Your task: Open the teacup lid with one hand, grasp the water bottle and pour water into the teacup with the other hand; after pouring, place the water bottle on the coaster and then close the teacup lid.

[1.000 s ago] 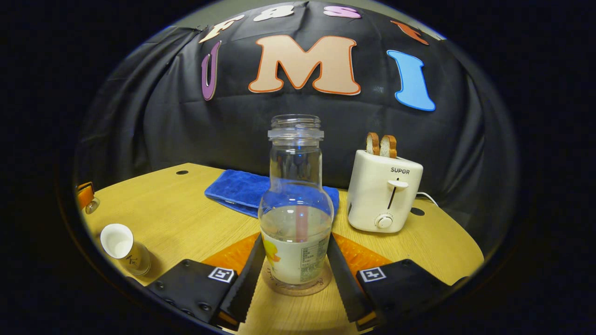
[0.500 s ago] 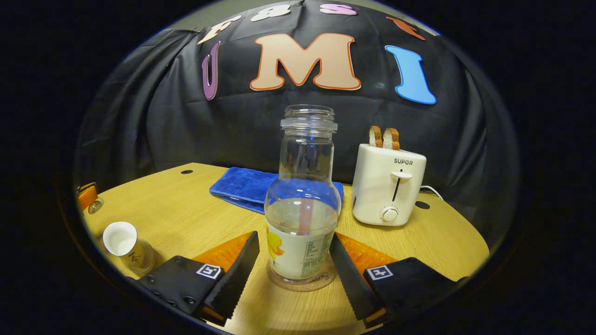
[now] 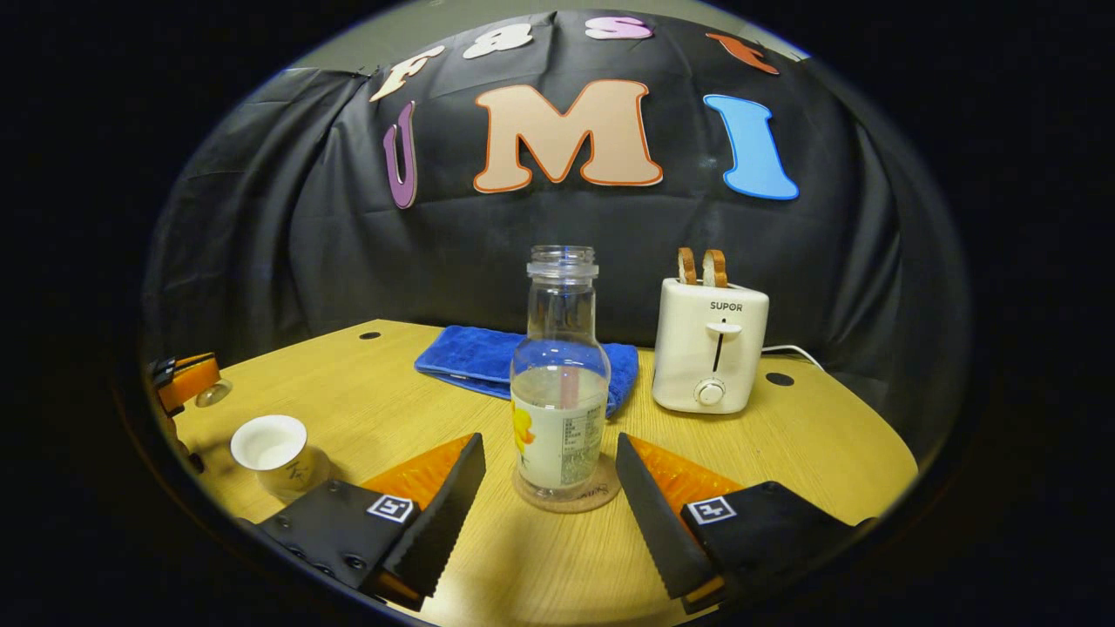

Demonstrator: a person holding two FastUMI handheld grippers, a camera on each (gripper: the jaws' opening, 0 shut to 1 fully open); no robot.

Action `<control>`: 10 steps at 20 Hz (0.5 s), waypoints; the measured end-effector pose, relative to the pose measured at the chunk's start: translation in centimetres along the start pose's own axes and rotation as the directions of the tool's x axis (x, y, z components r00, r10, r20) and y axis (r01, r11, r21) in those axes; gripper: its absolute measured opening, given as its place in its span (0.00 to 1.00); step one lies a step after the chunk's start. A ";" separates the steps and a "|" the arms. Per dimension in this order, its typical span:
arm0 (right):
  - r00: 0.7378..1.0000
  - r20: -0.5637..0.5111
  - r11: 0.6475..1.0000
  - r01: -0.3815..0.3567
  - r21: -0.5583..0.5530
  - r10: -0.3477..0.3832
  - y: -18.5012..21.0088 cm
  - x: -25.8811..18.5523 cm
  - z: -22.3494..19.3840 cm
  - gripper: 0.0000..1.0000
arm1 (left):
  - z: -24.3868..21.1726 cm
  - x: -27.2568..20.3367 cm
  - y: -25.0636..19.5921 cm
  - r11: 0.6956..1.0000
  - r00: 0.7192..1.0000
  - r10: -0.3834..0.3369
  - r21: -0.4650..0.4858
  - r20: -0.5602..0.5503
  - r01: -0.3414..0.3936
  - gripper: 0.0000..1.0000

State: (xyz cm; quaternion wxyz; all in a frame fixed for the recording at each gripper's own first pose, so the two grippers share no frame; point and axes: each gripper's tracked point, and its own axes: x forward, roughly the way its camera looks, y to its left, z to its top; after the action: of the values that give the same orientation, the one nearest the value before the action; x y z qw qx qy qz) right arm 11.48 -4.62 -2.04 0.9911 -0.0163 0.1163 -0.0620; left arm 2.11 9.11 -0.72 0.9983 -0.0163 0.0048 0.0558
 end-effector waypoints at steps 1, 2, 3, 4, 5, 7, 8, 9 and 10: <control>1.000 0.010 1.000 -0.007 0.001 0.007 0.1 -0.8 0.1 0.97 | -0.1 0.1 -0.1 1.000 1.000 -0.005 -0.005 0.001 0.005 0.29; 1.000 0.022 1.000 -0.012 0.001 0.012 0.1 -1.5 0.2 0.96 | -0.2 0.2 -0.4 1.000 1.000 -0.011 -0.010 0.000 0.011 0.29; 0.999 0.035 1.000 -0.016 0.002 0.016 0.1 -2.2 0.3 0.92 | -0.1 0.3 -0.7 1.000 1.000 -0.015 -0.010 -0.001 0.015 0.29; 0.999 0.048 1.000 -0.020 0.003 0.020 0.1 -2.9 0.2 0.97 | 0.0 0.4 -1.0 1.000 1.000 -0.019 -0.009 0.002 0.019 0.29; 0.998 0.064 1.000 -0.019 0.003 0.018 0.0 -3.5 0.2 0.97 | -0.1 0.4 -1.4 1.000 1.000 -0.025 -0.010 0.001 0.025 0.29; 0.996 0.091 1.000 -0.007 -0.014 0.008 -0.5 -4.7 0.2 0.96 | 0.0 0.7 -2.3 0.999 0.999 -0.040 -0.012 0.003 0.040 0.29; 0.995 0.101 1.000 -0.003 -0.023 0.006 -0.6 -5.2 0.1 0.96 | 0.0 0.8 -2.8 0.999 0.999 -0.051 -0.016 0.006 0.051 0.29; 0.994 0.106 1.000 0.000 -0.028 0.003 -0.8 -5.7 0.0 0.96 | 0.0 0.9 -3.6 0.998 0.998 -0.064 -0.023 0.005 0.064 0.29; 0.994 0.109 1.000 -0.002 -0.027 0.005 -0.9 -6.0 -0.3 0.96 | -0.1 1.1 -4.4 0.997 0.997 -0.078 -0.023 0.004 0.078 0.29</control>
State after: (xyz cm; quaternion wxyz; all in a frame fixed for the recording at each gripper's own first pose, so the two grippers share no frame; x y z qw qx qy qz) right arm 5.48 -4.71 -0.87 0.9958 -0.0329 0.0629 -0.0577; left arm 3.72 4.90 -0.67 0.9995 -0.0278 0.0018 0.0171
